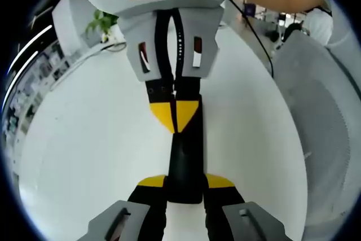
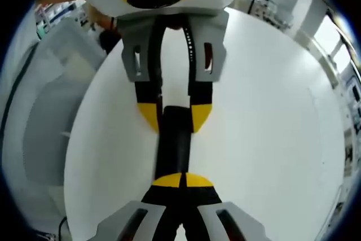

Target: Press the specified remote control buttons in sequence, fully releasing each button before pressing the next.

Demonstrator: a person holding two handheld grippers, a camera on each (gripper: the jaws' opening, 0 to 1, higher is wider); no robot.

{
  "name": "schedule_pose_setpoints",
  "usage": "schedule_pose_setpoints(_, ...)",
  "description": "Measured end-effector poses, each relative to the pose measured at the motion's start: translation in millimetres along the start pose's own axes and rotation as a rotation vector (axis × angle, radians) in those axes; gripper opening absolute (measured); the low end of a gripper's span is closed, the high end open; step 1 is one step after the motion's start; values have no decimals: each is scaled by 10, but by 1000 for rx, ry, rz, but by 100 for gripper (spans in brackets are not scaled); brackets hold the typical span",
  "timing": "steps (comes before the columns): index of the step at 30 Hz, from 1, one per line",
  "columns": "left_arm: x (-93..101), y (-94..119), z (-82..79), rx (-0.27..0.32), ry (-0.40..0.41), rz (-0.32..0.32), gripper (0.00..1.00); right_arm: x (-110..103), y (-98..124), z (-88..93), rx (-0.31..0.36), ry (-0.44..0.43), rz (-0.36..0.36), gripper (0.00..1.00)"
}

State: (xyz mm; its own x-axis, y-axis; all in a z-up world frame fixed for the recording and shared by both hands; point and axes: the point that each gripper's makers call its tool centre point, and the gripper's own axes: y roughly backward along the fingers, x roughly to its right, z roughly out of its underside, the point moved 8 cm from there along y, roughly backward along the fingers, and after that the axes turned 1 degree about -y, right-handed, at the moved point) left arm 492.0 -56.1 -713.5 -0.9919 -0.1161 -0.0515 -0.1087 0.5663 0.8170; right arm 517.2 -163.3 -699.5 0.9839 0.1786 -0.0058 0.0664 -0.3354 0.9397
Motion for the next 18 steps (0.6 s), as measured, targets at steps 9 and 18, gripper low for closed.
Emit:
schedule_pose_setpoints(9,-1,2,8,13,6,-8,24,0,-16,0,-1,-1,11,0)
schedule_pose_setpoints(18,5,2,8,17,6,-9,24,-3,-7,7,5,-3,18,0)
